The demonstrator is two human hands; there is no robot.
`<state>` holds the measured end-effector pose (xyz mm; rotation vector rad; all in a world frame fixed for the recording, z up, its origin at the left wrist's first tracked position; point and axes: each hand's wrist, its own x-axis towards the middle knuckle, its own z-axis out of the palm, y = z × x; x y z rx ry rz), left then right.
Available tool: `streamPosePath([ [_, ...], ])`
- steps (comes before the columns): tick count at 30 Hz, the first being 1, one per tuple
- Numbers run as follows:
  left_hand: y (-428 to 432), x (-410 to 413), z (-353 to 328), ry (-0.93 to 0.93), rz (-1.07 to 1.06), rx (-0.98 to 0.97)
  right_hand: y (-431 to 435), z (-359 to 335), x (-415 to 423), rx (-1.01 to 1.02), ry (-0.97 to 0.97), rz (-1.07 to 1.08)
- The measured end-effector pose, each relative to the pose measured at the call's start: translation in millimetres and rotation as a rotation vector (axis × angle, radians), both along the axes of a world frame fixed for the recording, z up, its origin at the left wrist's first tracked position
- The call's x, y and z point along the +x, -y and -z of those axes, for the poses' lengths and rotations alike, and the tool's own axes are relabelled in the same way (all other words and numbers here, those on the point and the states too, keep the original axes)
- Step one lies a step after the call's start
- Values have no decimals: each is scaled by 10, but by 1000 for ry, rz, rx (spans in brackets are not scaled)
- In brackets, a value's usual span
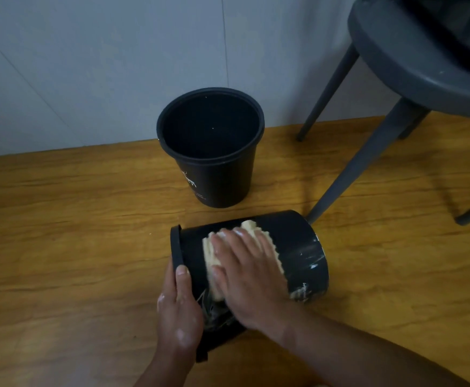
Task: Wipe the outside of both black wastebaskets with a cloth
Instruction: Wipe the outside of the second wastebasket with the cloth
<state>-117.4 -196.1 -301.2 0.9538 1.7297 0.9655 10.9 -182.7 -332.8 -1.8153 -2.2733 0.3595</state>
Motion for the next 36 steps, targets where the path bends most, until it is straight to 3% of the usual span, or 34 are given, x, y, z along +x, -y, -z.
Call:
streamPosePath([
  [8, -21, -14, 56, -11, 9, -20, 23, -30, 66, 10, 11, -139],
  [16, -7, 14, -7, 57, 12, -20, 6, 181, 1112, -56, 77, 51],
  [21, 26, 36, -34, 60, 25, -7, 33, 140, 748, 0, 39, 241],
  [25, 34, 34, -5, 34, 15, -31, 215, 51, 72, 17, -28, 10],
  [29, 8, -20, 44, 25, 1, -13, 214, 59, 53, 29, -3, -129],
  [36, 17, 10, 31, 33, 15, 9, 41, 265, 1074, 11, 19, 205],
])
